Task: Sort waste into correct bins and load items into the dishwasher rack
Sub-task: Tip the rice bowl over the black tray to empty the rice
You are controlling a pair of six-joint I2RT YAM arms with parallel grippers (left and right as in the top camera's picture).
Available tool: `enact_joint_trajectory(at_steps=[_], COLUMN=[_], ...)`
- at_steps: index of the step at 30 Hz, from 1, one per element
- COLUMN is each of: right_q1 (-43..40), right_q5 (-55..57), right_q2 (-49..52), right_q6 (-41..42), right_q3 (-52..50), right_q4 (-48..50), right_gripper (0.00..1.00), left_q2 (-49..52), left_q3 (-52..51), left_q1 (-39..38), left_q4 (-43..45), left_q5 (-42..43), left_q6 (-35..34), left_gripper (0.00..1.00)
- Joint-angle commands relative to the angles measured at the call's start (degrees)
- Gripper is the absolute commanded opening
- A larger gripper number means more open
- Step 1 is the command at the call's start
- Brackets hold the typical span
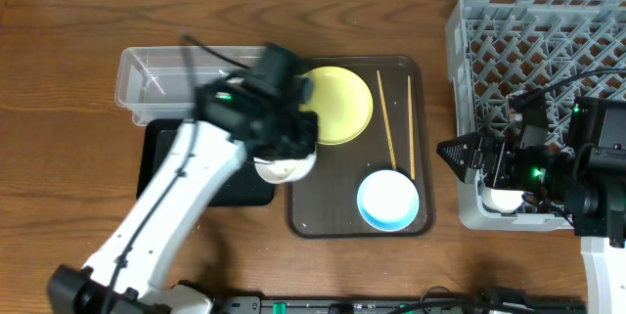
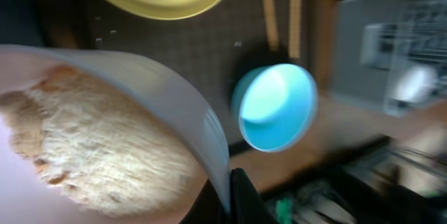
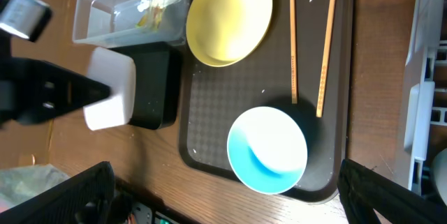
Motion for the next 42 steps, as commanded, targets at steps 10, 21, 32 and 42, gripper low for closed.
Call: enact_joint_trajectory(at_steps=[10,21,32,42], right_q1=[0.59,0.59,0.59,0.59], right_q5=[-0.46,-0.46,-0.46,-0.46], right_q2=[0.02,0.02,0.02,0.02], right_q6=[0.02,0.02,0.02,0.00], right_q3=[0.61,0.61,0.61,0.61], right_q4=[-0.13,-0.35,-0.37,-0.79], right_gripper=[0.99,0.99,0.99,0.99], left_q2=[-0.44,-0.44,-0.44,1.51], left_q3=[-17.64,-26.84,-27.28,-29.18], left_q1=[27.78,42.21,43.01,43.01], left_q4=[1.57,5.75,7.10,10.29], left_q5=[42.38,58.53,61.51,55.19], left_q6=[27.71,37.29,38.07,38.10], left_gripper=[0.06,0.06,0.06,0.06])
